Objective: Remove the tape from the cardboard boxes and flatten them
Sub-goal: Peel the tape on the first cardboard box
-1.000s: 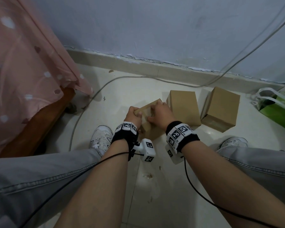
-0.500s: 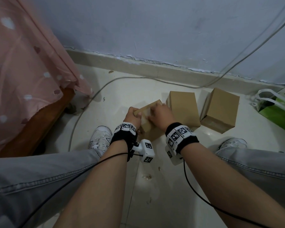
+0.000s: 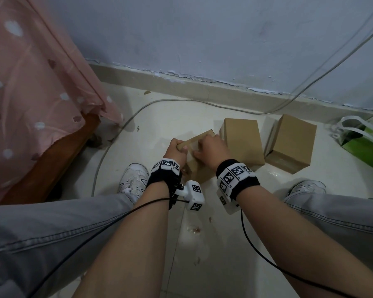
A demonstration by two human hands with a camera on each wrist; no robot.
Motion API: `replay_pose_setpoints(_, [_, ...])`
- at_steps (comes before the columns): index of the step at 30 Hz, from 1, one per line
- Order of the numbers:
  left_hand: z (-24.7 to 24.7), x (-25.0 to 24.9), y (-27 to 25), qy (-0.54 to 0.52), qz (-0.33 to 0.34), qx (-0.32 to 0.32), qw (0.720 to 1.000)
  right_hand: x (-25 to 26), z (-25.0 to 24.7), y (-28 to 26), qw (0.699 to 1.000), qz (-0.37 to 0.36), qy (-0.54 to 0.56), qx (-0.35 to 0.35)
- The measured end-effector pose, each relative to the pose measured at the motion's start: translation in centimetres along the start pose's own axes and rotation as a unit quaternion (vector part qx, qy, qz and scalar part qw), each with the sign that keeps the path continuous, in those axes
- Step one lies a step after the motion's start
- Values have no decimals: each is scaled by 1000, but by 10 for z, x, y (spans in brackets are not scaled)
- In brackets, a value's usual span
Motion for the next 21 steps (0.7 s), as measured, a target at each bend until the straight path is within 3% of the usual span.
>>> replay_pose_setpoints(21, [-1, -11, -15, -22, -19, 11, 1000, 13, -13, -6, 999, 30, 17, -1])
Point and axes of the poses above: each hand's wrist, its own y-axis towards the middle knuckle, its own z-axis out of the palm, x = y × z, the point moved 3 cm from there along y, towards the middle knuckle, and after that the axes turned 8 degrees about -y, right-handed, at the moved point
